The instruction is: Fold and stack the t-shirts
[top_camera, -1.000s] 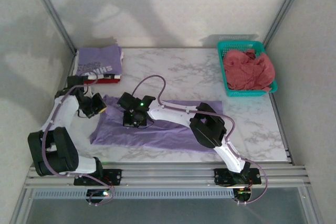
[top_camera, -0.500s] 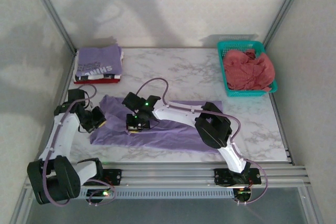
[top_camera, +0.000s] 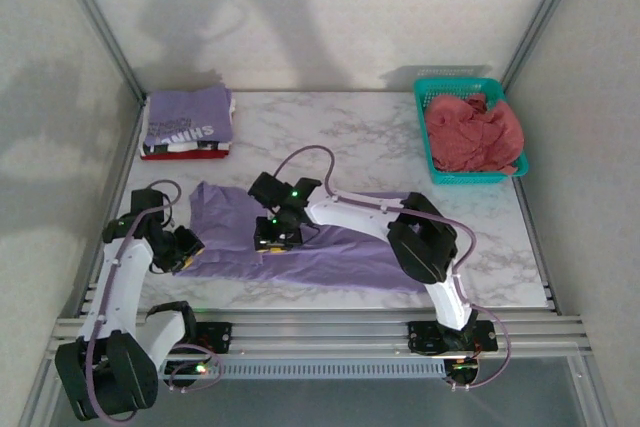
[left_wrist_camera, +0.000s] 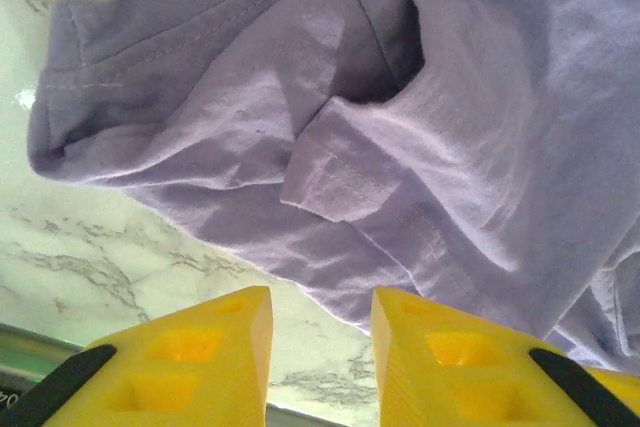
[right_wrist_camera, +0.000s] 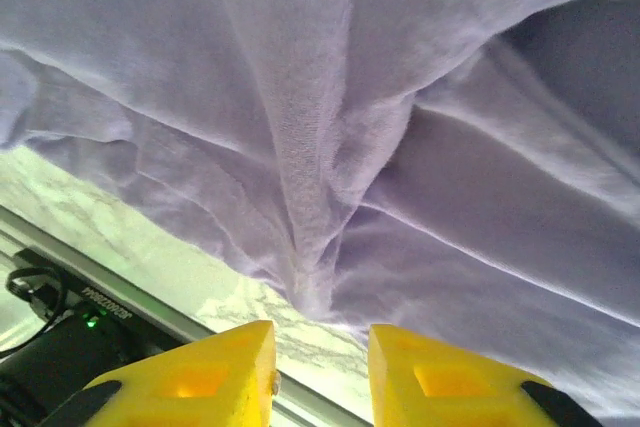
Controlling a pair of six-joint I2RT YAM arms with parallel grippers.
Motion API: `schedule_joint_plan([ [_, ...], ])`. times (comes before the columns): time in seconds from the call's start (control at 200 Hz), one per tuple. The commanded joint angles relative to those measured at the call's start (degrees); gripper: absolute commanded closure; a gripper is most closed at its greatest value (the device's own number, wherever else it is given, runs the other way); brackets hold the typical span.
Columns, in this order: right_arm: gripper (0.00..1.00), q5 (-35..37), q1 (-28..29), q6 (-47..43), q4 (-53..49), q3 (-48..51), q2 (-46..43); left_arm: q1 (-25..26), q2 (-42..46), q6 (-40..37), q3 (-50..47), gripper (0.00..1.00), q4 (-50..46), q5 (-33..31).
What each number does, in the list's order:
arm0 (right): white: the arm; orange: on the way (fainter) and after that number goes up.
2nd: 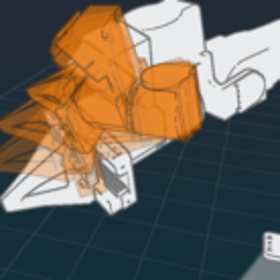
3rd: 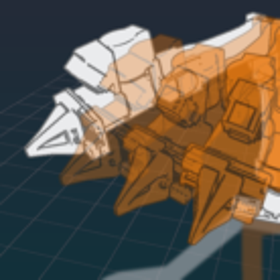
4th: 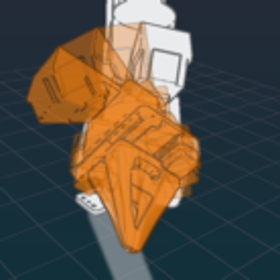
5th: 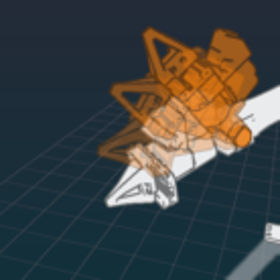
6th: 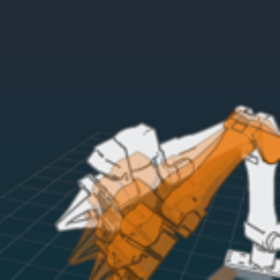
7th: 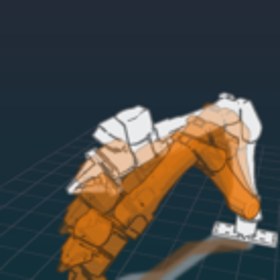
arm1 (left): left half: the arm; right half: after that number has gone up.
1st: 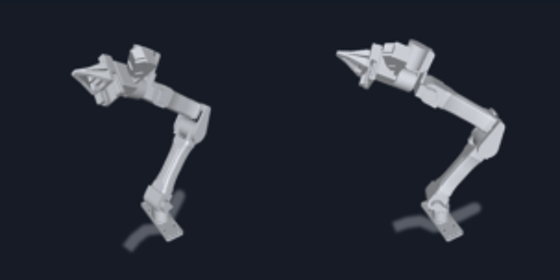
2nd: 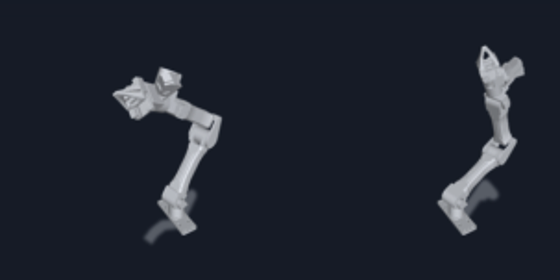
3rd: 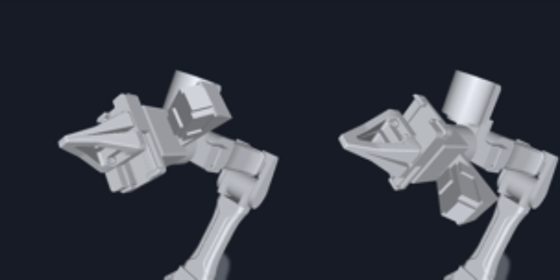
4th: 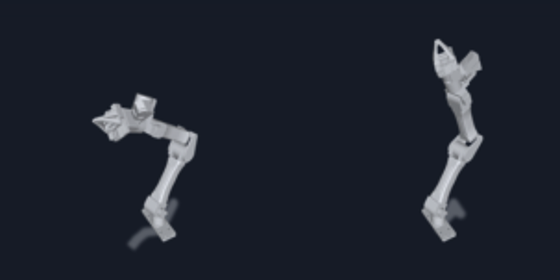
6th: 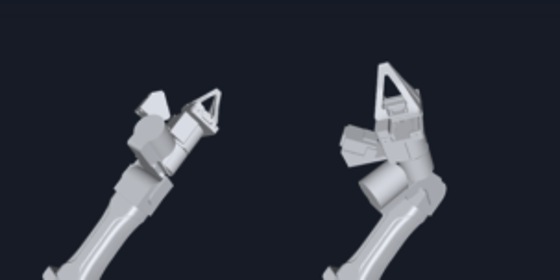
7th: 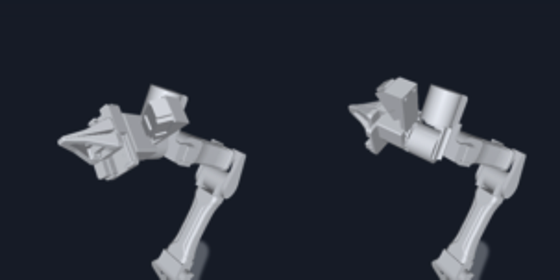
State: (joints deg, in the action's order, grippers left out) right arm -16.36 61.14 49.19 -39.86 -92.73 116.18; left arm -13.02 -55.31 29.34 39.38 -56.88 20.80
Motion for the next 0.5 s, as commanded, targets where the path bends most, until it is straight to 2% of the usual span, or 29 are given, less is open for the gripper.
schedule_joint_plan([
  [0.0,0.69,5.0,-1.8,-3.3,-4.0,1.1,-6.0,1.3,-1.3,2.5,2.9,0.76,1.2,1.4],
  [0.13,0.71,8.8,-6.4,-5.7,-6.3,3.4,-8.5,6.2,-7.0,5.8,6.0,0.9,8.6,1.8],
  [0.26,0.72,11.3,-11.4,-7.4,-6.6,7.1,-10.3,12.5,-14.3,8.0,7.6,0.97,15.6,1.4],
  [0.355,0.72,11.5,-14.5,-8.1,-6.2,9.9,-11.3,14.8,-17.7,8.3,6.8,1.0,17.9,0.3],
  [0.491,0.72,12.0,-17.4,-8.3,-5.1,13.6,-13.4,15.0,-18.7,7.6,1.4,1.0,20.6,-2.1],
])
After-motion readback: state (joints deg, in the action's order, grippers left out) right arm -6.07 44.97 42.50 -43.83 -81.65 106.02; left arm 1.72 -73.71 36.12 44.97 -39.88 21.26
